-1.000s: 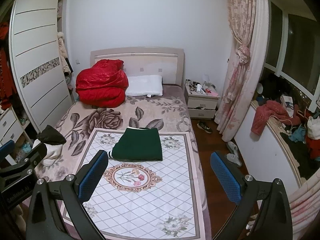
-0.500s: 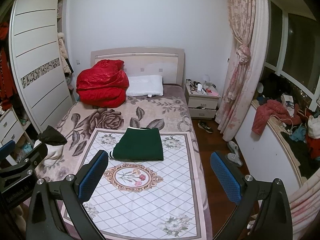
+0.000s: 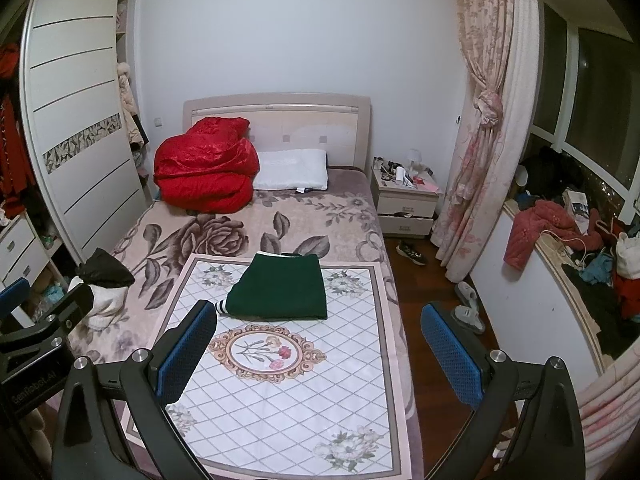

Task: Fold large clothes

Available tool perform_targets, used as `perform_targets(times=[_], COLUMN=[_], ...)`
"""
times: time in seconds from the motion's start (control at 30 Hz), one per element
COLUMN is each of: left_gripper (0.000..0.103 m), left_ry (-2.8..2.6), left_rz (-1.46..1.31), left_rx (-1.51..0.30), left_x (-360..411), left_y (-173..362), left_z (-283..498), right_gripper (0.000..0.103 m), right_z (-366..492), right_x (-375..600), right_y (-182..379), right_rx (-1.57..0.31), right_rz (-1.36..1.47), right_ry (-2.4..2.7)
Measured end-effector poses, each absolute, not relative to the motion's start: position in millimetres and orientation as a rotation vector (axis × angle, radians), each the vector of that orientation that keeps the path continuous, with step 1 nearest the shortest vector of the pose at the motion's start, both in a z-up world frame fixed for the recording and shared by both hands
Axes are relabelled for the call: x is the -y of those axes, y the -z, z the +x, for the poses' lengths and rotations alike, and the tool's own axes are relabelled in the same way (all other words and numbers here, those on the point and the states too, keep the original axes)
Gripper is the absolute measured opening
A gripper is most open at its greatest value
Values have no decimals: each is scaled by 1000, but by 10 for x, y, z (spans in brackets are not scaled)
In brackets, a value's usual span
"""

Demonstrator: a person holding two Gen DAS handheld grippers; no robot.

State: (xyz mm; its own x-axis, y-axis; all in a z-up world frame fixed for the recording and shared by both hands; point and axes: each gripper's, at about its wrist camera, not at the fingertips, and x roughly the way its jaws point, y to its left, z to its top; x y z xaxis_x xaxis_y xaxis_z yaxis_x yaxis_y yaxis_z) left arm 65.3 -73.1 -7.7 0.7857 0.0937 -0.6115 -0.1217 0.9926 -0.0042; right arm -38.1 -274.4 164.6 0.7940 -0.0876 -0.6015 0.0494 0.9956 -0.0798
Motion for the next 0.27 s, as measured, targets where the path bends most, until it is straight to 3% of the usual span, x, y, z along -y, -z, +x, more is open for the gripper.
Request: perform_targets(times=[0.27], left_gripper=[103], left_ry=[-125], left_rz=[-41], left_rx=[-647], left_x=[730], left_y=[53], left_z=[623], right_gripper=[103], right_z=[-387], right_x=[2732], right_y=[-1640], right_rx=[-652], right_rz=[-62], right_ry=[73])
